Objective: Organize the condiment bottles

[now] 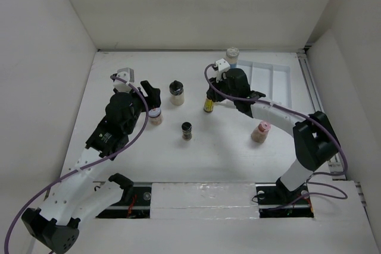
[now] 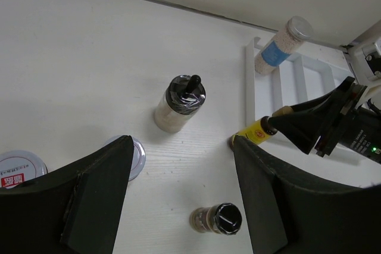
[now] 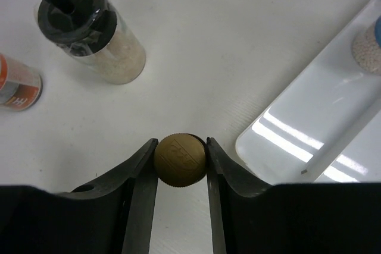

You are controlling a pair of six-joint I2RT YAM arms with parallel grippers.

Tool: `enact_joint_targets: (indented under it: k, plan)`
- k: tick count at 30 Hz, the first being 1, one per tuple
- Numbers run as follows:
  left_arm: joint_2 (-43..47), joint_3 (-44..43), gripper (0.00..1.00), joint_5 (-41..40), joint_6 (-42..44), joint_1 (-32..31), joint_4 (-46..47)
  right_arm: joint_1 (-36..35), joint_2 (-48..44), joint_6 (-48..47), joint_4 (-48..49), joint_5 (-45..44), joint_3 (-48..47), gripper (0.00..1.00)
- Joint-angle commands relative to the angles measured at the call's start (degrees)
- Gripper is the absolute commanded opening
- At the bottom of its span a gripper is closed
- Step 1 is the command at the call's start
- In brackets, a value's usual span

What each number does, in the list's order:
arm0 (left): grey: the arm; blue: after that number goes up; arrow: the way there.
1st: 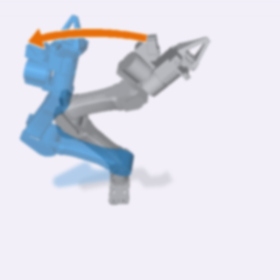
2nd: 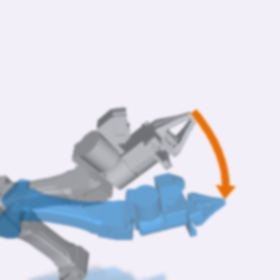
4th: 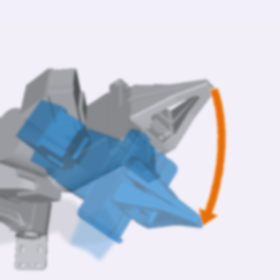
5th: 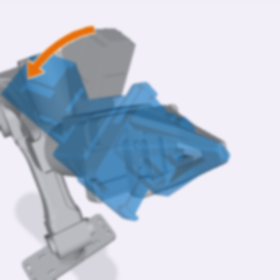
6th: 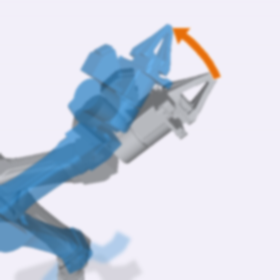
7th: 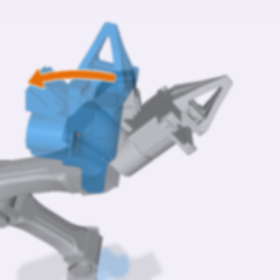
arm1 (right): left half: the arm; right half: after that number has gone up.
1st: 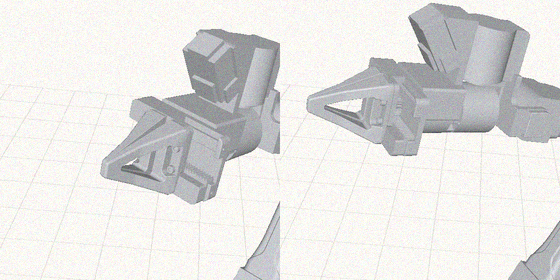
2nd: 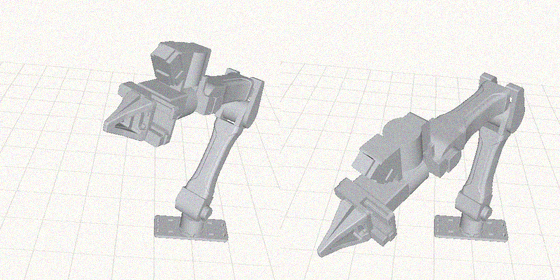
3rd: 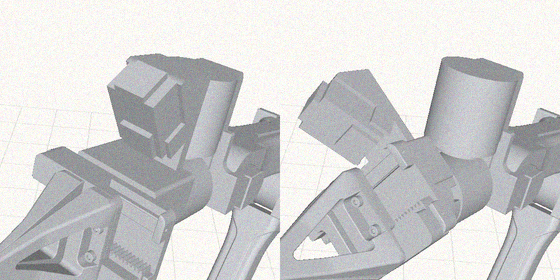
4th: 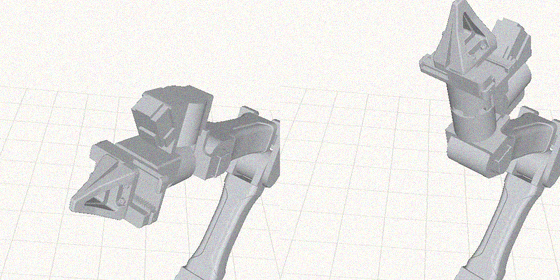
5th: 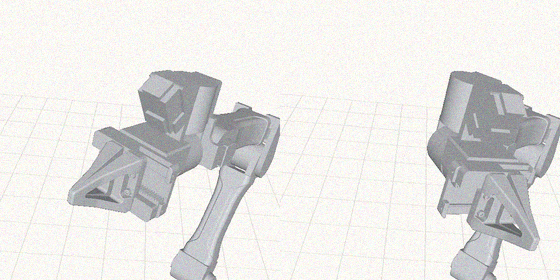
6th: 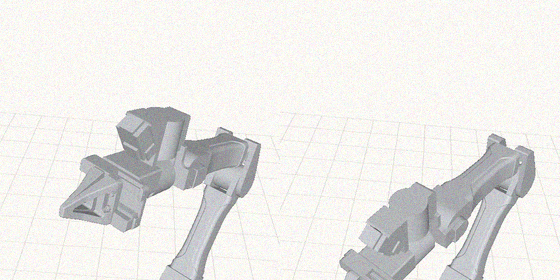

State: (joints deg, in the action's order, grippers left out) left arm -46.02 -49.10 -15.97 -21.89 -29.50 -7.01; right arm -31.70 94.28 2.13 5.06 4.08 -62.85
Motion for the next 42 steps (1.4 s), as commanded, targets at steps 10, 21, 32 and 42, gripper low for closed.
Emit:
enact_joint_targets:
  k: [10, 21, 32, 42]
  plan:
    - [-0.3, 0.4, 0.64, 0.9, 0.6, 0.2, 2.5, 5.4, -6.7, -0.5, 7.2, -3.0, -6.7, 0.21]
    - [-0.3, 0.4, 0.64, 0.3, 0.6, 0.2, 2.5, 13.5, 5.9, -0.5, 7.2, -0.7, -17.0, 0.2]
    - [-0.8, 0.4, 0.64, -0.3, 0.6, 0.2, 2.5, 21.0, 6.1, -0.5, 7.7, -0.9, -18.4, 0.18]
    - [-1.4, 0.4, 0.64, -0.3, 0.6, 0.2, 2.5, 26.3, 16.0, -0.5, 7.7, -0.2, -26.4, 0.18]
